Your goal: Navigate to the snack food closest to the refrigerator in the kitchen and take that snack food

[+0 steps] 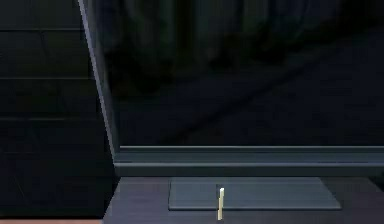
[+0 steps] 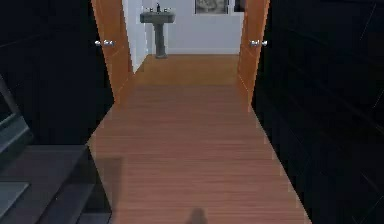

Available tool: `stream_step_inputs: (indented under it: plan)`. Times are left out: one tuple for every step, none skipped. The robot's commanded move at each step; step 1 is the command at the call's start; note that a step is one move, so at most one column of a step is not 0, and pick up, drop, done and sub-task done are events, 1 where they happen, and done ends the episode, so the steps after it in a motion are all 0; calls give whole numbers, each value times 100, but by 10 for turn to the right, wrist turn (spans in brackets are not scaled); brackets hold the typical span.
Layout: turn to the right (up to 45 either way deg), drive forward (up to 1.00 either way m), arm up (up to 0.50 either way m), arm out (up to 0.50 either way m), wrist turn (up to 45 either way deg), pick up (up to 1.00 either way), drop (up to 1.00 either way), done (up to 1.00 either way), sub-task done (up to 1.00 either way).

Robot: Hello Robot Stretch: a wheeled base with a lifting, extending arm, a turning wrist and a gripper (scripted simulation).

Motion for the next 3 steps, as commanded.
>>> stream_step_inputs:
  plan:
    - [-450, 0, 0, 0, 0, 0, 0, 0, 0]
    - [-450, 0, 0, 0, 0, 0, 0, 0, 0]
    - [-450, 0, 0, 0, 0, 0, 0, 0, 0]
